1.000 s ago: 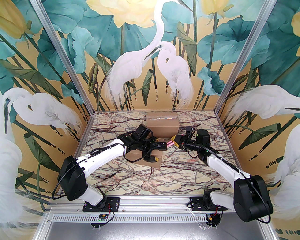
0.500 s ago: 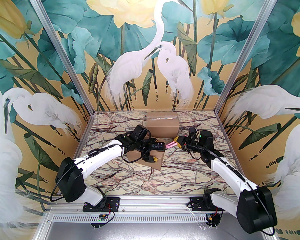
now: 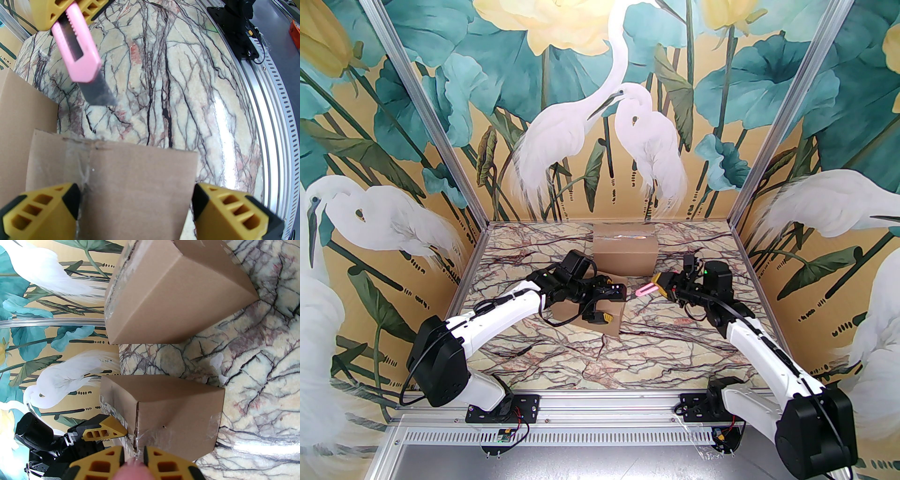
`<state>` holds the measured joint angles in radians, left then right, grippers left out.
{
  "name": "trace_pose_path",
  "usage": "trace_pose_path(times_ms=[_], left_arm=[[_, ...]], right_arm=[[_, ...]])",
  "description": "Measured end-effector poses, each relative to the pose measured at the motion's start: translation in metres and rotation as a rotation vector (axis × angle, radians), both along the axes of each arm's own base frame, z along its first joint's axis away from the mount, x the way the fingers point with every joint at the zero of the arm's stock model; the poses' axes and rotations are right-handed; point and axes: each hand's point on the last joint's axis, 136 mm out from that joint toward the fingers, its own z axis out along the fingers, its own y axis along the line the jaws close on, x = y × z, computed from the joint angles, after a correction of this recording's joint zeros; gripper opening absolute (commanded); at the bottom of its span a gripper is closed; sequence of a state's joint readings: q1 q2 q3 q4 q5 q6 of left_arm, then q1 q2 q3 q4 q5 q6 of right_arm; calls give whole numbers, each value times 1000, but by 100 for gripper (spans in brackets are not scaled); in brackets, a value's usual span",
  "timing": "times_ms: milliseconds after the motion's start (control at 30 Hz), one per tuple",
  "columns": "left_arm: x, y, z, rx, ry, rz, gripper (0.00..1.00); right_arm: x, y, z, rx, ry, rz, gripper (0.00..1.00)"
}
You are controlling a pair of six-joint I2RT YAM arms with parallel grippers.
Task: Unpack the express box
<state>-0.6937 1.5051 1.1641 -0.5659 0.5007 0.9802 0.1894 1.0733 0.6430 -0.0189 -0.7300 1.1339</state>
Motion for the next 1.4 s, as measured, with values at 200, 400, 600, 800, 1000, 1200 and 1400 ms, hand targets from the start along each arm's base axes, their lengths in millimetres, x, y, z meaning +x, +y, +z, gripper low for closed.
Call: trace_pose_path(times_ms=[200,400,600,800,1000,1200,1400], left_arm=[[2,-1,0,-6,4,17,87],[5,-2,0,-15,-2,35,88],[7,-2,0,-19,-4,46,88],[7,-2,0,-20,-2,49,88],[9,-3,1,-24,2,63,87],[12,-2,1,-24,1,81,86],[16,-1,1,-17,-1,111,85]], right_arm=[[0,14,-1,-3,-14,5,0],[7,7,-5,-29,-18,-50,0],[9,1,-15,-43,-13,-94,0],[16,1,-10,-28,-39,-115,0],[20,4,-7,-8,-52,-118,0],[23,10,-8,12,-45,-112,0],[24,14,-10,23,-31,-114,0]])
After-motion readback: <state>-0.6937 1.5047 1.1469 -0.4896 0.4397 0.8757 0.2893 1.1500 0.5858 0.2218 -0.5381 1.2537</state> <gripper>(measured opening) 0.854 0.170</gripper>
